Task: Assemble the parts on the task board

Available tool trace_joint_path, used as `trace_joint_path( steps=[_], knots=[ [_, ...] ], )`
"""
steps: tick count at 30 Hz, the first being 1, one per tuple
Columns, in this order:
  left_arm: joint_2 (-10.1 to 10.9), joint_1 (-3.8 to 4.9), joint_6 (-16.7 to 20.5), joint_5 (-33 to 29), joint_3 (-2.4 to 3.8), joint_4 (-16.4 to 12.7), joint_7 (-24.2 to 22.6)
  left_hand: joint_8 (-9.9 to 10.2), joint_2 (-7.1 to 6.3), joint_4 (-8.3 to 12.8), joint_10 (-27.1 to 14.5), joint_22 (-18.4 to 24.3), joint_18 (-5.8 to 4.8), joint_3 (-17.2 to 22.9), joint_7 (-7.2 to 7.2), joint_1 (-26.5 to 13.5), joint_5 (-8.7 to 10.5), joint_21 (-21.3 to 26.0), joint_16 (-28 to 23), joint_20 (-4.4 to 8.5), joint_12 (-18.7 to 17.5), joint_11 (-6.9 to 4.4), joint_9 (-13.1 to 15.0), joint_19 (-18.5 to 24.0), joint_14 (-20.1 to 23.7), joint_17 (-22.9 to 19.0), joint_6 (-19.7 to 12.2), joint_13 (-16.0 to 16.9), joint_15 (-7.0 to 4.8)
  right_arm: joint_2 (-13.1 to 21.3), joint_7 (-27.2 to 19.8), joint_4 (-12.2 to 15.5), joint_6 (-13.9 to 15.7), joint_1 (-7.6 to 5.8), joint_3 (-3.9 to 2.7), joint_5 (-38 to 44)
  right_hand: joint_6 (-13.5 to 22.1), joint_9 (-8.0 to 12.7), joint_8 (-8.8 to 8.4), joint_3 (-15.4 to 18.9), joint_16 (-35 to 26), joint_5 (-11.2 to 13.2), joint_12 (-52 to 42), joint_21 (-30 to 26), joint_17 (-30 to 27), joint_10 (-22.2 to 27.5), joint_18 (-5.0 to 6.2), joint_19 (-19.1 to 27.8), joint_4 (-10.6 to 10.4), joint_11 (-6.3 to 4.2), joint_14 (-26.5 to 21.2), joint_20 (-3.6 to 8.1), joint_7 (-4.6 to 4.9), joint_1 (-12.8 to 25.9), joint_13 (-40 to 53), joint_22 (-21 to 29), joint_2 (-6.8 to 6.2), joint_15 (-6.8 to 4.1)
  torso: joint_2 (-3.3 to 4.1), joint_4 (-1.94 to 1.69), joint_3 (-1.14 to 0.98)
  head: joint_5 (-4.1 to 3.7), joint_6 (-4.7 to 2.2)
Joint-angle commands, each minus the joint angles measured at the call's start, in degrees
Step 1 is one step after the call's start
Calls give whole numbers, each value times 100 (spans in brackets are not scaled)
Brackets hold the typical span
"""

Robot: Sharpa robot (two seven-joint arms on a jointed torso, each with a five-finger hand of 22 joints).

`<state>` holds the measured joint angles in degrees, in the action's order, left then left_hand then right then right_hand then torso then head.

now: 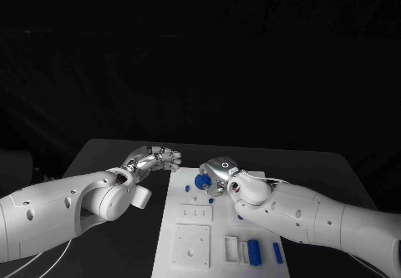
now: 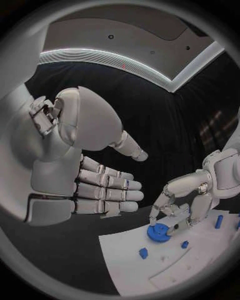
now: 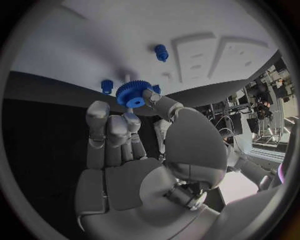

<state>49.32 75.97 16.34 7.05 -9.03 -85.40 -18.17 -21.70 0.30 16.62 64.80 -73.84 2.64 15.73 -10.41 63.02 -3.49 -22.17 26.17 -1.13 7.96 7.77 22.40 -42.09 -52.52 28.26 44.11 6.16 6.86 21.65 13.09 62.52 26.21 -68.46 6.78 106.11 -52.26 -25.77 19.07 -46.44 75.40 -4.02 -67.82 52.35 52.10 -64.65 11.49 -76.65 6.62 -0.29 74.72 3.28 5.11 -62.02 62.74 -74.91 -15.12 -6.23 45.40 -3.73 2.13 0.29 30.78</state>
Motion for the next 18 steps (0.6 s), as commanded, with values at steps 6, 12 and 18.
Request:
trace_joint_path(
  steps=[6,12,18],
  knots=[
    [-5,13,-54,7,6,-13,-57,37,-9,-11,44,1,110,31,-31,-34,-15,-22,-32,-6,-29,-14,-6,33,-23,12,28,-9,6,-12,83,-66,-291,6,12,101,-504,-4,-15,-13,-40,-38,-33,38,10,12,351,-35,-3,-17,2,14,83,-18,-9,-93,-36,-37,-8,-1,-9,8,17],
    [-8,18,-57,7,6,-19,-50,38,-10,-12,44,1,110,31,-32,-35,-15,-22,-33,-7,-31,-14,-7,34,-23,14,28,-9,6,-11,132,-104,-322,6,37,126,-486,-1,-27,-3,-48,-38,-29,36,10,22,351,-27,1,-12,1,12,89,-13,-11,-94,-45,-32,-4,10,-17,15,30],
    [-22,18,-59,7,6,-7,-48,40,-10,-13,44,1,109,31,-32,-37,-15,-22,-35,-7,-33,-14,-8,34,-23,16,27,-9,7,-41,138,-135,-318,6,41,126,-468,2,-39,-7,-58,-27,-24,31,10,34,351,-16,4,-7,-1,11,94,-21,-14,-93,-51,-27,-4,2,-19,15,27]
  ],
)
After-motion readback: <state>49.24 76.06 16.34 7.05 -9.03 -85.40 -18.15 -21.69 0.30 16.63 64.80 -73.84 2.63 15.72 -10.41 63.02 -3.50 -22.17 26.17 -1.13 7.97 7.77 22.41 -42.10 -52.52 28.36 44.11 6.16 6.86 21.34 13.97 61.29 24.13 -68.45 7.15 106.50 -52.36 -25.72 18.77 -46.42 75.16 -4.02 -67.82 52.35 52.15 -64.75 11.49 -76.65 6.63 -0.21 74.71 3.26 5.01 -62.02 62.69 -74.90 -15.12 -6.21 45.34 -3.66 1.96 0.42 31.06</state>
